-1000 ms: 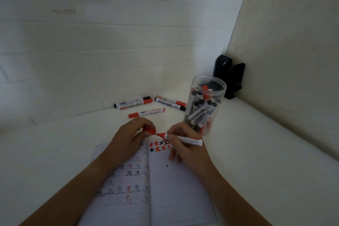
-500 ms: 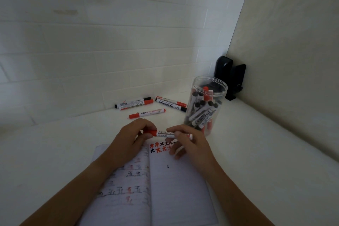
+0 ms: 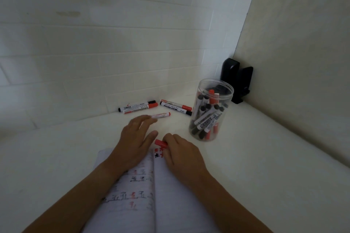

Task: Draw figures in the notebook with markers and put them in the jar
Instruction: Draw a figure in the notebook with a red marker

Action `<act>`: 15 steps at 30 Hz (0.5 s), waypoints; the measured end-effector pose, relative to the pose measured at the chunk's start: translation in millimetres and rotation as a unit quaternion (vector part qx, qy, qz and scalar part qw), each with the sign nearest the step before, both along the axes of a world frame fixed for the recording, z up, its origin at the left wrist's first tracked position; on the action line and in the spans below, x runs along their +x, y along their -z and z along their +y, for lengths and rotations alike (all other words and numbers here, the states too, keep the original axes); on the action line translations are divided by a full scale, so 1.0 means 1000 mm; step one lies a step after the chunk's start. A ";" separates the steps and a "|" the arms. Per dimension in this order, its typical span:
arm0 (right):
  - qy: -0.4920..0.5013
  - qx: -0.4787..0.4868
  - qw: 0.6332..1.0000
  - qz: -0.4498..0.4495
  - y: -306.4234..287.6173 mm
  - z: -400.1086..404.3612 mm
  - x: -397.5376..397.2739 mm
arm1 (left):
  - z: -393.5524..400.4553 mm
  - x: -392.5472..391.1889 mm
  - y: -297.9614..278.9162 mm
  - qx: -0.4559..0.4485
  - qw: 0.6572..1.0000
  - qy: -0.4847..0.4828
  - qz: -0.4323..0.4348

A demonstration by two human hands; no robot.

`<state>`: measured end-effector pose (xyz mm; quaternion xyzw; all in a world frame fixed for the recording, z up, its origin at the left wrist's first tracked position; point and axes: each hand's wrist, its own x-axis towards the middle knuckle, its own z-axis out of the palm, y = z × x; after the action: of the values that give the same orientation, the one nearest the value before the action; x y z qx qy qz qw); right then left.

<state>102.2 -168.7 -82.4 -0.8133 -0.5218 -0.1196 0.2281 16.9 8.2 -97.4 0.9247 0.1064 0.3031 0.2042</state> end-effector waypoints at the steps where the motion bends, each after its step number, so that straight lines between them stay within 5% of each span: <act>1: 0.008 -0.007 1.000 -0.007 0.000 0.000 0.001 | 0.003 0.003 0.003 0.011 0.999 -0.038 0.037; 6: 0.054 0.013 0.998 -0.032 0.007 -0.003 0.006 | 0.006 0.008 0.010 0.022 0.975 -0.094 0.199; 11: 0.118 -0.020 0.992 -0.033 0.002 -0.006 -0.003 | 0.001 0.004 0.009 0.061 0.983 -0.140 0.098; 15: 0.153 -0.029 0.987 -0.022 -0.001 -0.008 -0.005 | 0.005 0.005 0.010 0.054 0.981 -0.155 0.099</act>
<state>97.6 -176.9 -81.1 -0.8872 -0.3989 -0.1559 0.1718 21.9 13.2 -107.2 0.9322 0.2517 0.2429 0.0932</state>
